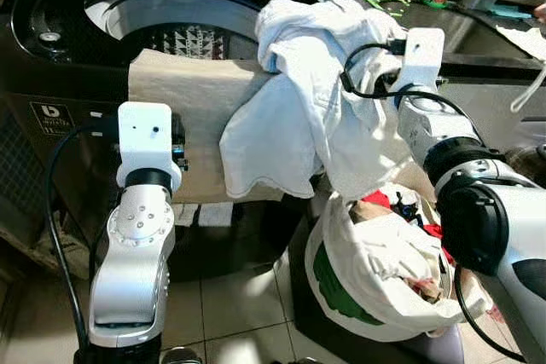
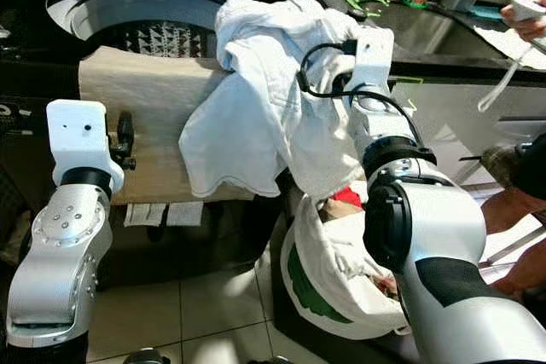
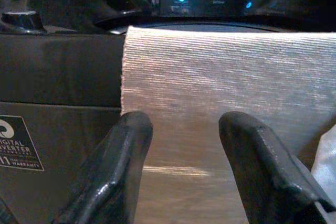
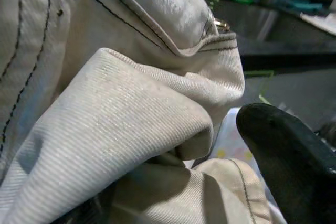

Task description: Clothes washing

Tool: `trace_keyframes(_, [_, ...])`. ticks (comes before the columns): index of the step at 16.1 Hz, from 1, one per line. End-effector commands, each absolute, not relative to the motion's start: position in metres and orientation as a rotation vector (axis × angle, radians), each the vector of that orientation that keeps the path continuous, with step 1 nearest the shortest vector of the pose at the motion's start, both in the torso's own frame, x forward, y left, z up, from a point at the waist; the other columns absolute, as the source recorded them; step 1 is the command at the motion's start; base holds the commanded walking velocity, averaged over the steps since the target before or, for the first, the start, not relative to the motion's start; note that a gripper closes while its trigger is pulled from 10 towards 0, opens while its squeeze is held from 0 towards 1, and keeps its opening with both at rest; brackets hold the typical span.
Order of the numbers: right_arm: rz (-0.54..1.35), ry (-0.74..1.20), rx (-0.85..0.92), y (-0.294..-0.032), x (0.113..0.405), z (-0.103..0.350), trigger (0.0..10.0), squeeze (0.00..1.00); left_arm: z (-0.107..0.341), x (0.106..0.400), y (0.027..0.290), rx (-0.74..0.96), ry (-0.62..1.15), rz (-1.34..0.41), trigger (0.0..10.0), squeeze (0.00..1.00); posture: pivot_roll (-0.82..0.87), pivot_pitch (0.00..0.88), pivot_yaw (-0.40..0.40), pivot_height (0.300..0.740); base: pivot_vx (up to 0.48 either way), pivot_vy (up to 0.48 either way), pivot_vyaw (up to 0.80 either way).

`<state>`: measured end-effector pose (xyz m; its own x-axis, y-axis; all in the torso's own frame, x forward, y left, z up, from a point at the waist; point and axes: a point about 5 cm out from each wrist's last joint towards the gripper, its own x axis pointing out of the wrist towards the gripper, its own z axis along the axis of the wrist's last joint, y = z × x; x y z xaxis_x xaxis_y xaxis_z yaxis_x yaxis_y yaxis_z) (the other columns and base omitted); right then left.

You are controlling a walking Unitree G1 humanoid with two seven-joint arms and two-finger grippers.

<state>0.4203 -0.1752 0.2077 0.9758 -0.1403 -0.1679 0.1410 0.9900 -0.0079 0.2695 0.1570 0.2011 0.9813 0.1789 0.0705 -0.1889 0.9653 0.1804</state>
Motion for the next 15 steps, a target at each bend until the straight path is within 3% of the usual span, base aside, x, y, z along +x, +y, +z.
trace_keyframes(1, [-0.139, 0.175, 0.020, -0.178, 0.420, 0.205, 0.0, 0.00, 0.201, 0.272, 0.151, 0.179, -0.053, 0.160, 10.0, 0.00, 0.27, 0.000, -0.170, 0.740, 0.000, 0.000, 0.00])
trace_keyframes(7, [-0.105, 0.094, -0.192, -0.168, 0.422, 0.214, 0.0, 0.00, 0.201, 0.278, 0.151, 0.171, -0.049, 0.139, 10.0, 0.00, 0.25, 0.000, -0.140, 0.740, 0.000, 0.000, 0.00])
trace_keyframes(15, [-0.110, 0.092, -0.270, -0.175, 0.421, 0.215, 0.0, 0.00, 0.193, 0.290, 0.140, 0.148, -0.019, 0.106, 10.0, 0.00, 0.19, 0.000, -0.126, 0.740, 0.000, 0.000, 0.00])
